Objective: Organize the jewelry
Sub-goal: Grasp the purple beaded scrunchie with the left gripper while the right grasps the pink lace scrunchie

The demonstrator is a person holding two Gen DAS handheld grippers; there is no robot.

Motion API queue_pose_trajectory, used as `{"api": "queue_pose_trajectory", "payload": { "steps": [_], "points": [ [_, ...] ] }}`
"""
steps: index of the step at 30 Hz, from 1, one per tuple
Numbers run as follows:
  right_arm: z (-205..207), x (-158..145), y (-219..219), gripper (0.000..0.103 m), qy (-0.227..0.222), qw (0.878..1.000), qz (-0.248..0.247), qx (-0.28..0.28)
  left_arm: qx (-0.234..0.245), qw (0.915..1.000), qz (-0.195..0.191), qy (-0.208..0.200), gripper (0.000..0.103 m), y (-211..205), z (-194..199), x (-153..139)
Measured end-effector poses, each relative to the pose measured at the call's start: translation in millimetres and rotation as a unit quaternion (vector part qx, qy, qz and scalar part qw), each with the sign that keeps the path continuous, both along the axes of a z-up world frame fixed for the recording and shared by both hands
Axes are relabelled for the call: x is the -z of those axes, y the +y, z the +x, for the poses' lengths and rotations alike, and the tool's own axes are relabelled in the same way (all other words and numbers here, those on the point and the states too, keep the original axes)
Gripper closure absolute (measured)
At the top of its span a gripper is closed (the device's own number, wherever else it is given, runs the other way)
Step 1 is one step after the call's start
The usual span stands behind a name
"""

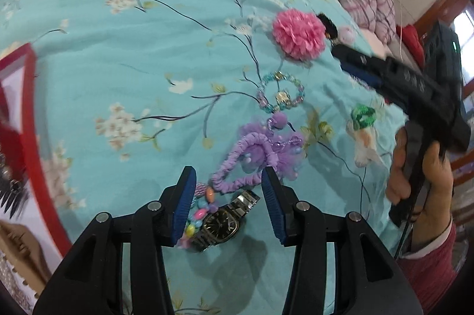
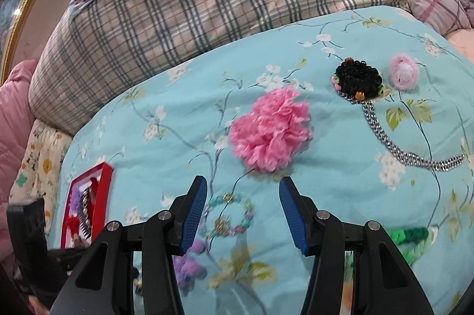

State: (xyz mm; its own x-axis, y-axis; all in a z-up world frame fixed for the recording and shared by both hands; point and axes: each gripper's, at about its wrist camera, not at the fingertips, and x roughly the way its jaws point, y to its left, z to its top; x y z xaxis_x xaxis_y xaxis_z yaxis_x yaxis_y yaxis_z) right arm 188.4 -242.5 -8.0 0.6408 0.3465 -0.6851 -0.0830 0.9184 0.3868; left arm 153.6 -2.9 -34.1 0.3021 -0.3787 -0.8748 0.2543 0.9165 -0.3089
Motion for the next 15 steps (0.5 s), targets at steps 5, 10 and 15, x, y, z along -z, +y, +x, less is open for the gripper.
{"api": "queue_pose_trajectory", "payload": {
  "steps": [5, 10, 15],
  "points": [
    [19, 6, -9, 0.050, 0.003, 1.000, 0.003, 0.017, 0.015, 0.9998, 0.005, 0.008, 0.059, -10, 4, 8],
    [41, 14, -12, 0.050, 0.010, 1.000, -0.002, 0.029, 0.022, 0.9997, 0.006, 0.013, 0.059, -20, 13, 16],
    [57, 24, -11, 0.080, 0.017, 0.999, -0.016, 0.029, 0.029, 0.9994, 0.002, 0.018, 0.098, -28, 19, 25]
  ]
}}
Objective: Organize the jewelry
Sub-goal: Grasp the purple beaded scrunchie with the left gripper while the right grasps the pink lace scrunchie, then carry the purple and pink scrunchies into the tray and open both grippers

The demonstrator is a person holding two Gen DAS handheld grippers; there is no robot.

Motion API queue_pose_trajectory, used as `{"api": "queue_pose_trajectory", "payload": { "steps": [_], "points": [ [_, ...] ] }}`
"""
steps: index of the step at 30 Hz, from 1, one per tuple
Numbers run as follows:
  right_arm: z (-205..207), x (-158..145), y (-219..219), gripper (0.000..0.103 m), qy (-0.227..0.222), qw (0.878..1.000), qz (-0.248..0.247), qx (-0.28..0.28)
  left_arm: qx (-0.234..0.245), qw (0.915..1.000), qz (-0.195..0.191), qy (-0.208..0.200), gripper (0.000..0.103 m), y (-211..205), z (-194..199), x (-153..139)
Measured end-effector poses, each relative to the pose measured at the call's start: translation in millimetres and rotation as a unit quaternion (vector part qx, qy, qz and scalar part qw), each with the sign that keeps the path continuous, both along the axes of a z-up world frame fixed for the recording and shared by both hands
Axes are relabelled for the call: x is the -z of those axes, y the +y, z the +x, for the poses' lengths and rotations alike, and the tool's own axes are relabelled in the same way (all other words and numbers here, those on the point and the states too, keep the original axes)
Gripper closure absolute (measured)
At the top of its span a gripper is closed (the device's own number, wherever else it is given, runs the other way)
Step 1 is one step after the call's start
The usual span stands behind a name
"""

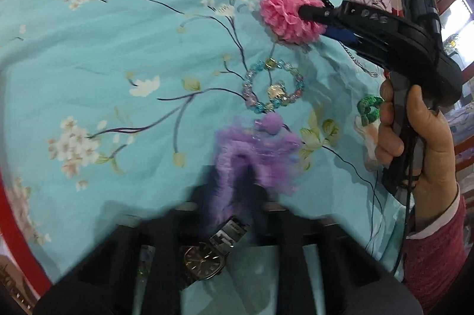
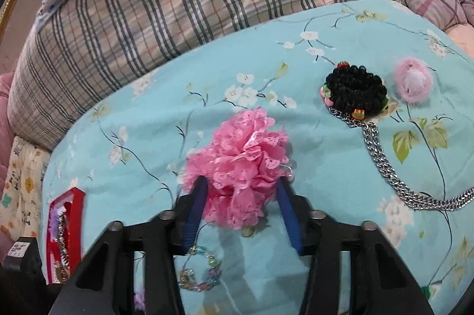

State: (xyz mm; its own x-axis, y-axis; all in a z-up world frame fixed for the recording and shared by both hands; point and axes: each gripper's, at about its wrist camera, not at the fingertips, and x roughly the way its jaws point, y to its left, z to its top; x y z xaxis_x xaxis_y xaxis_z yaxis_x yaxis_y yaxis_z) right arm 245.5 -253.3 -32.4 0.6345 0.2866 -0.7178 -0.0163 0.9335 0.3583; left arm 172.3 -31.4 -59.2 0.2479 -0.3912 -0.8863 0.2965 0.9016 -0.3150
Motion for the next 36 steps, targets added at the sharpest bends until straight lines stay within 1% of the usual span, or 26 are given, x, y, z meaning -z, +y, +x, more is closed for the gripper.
{"api": "queue_pose_trajectory", "payload": {
  "steps": [1, 6, 17, 19, 27, 36],
  "points": [
    [0, 1, 1, 0.096, 0.004, 1.000, -0.006, -0.003, -0.004, 1.0000, 0.002, -0.006, 0.098, -1, 0, -1],
    [-17, -6, 4, 0.098, -0.009, 1.000, -0.013, -0.014, -0.022, 0.9993, -0.006, -0.031, 0.098, 7, -4, -18],
    [-73, -29, 32, 0.099, -0.022, 0.998, 0.005, -0.055, -0.083, 0.9938, -0.026, -0.069, 0.098, 50, -21, -56],
    [-84, -33, 41, 0.099, -0.025, 0.998, 0.009, -0.064, -0.093, 0.9925, -0.028, -0.074, 0.098, 52, -22, -61],
    [-116, -45, 86, 0.100, -0.038, 0.993, 0.015, -0.112, -0.128, 0.9873, -0.033, -0.088, 0.098, 85, -46, -74],
    [-134, -53, 144, 0.100, -0.047, 0.984, 0.033, -0.168, -0.179, 0.9780, -0.033, -0.101, 0.098, 138, -78, -84]
  ]
}}
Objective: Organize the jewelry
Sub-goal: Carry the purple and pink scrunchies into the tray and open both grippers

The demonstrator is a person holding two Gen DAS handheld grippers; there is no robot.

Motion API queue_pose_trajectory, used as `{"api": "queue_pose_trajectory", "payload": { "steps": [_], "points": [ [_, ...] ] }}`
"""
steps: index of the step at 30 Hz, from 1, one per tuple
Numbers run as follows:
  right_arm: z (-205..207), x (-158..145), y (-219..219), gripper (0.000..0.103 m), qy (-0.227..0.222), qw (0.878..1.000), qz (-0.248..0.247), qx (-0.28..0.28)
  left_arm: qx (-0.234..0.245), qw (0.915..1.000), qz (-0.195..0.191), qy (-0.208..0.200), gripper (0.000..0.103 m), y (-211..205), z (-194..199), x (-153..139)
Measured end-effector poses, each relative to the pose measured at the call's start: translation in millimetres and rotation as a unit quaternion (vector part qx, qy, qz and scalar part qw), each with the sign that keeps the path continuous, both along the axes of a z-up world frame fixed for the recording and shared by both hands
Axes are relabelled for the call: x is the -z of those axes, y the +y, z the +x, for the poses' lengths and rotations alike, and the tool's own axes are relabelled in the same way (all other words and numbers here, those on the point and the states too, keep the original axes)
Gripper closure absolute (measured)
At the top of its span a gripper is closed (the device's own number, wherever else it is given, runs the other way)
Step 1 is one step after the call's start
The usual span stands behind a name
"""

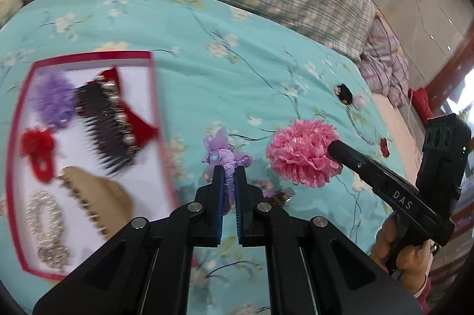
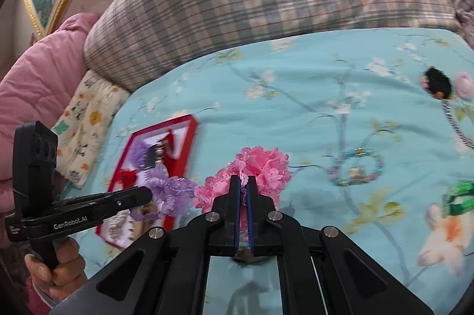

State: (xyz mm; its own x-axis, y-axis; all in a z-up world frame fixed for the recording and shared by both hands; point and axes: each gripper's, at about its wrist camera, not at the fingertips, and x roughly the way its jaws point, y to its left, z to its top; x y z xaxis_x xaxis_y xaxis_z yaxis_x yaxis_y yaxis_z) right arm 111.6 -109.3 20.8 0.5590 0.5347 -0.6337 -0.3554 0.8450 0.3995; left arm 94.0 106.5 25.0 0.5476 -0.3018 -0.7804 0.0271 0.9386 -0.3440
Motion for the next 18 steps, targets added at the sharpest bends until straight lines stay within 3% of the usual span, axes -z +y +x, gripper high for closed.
{"api": "queue_pose_trajectory", "payload": {
  "steps": [18],
  "points": [
    [-5, -10, 110, 0.100, -0.016, 0.996, 0.024, -0.083, -0.093, 0.9955, 0.003, -0.019, 0.098, 106, -36, -12]
  ]
}}
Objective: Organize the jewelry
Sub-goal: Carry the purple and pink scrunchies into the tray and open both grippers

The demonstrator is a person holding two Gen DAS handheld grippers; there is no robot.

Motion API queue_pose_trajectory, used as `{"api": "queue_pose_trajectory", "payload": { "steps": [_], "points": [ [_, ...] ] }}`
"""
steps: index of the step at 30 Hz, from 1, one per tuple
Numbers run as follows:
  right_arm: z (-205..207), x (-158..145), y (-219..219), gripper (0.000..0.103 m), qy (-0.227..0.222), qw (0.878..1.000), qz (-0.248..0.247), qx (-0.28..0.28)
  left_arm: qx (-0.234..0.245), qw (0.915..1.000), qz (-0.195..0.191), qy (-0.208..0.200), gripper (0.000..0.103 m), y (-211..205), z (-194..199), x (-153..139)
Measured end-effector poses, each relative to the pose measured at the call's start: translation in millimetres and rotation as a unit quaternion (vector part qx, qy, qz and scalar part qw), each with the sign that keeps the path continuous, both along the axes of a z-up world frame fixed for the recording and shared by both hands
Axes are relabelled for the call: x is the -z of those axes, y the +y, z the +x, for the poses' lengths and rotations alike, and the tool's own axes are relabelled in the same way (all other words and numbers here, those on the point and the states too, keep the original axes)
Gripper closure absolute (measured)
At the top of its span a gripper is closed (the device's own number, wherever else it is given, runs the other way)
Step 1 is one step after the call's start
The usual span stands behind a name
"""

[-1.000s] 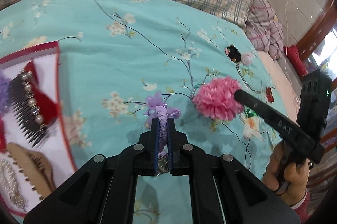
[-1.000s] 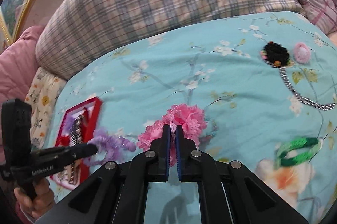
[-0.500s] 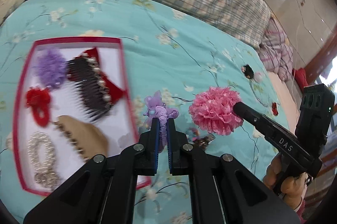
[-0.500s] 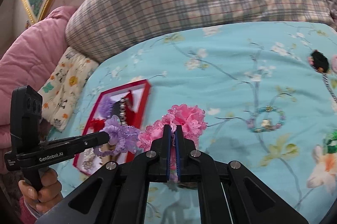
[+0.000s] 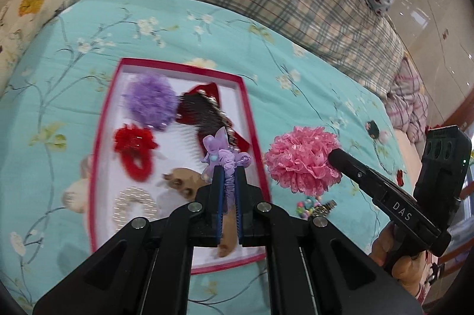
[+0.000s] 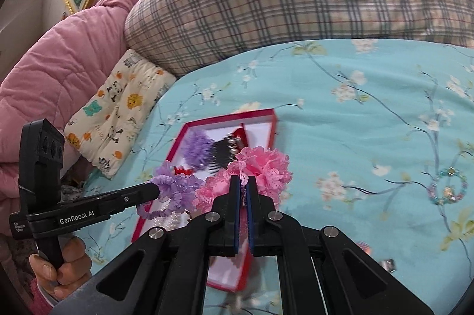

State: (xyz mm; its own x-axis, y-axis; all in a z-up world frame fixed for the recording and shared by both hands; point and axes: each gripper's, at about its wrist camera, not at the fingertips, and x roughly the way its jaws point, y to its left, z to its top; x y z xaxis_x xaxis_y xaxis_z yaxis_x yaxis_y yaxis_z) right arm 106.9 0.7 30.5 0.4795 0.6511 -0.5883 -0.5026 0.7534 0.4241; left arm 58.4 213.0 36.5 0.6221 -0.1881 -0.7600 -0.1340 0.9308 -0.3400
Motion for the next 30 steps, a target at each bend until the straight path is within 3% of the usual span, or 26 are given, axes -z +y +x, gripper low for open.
{"api": "queue_pose_trajectory", "payload": {
  "steps": [8, 14, 21, 30],
  "points": [
    [7, 3, 35, 0.100, 0.003, 1.000, 0.012, -0.016, -0.033, 0.9995, 0.002, -0.002, 0.098, 36, -4, 0],
    [8, 27, 49, 0.100, 0.027, 0.999, -0.012, -0.033, -0.054, 0.9984, 0.010, 0.013, 0.098, 53, -6, 17],
    [2, 56, 51, 0.100, 0.061, 0.996, -0.044, -0.043, -0.054, 0.9978, 0.005, 0.037, 0.098, 56, -9, 40],
    [2, 57, 48, 0.094, 0.069, 0.996, -0.046, -0.036, -0.055, 0.9973, 0.007, 0.048, 0.098, 58, -11, 47]
  ]
}}
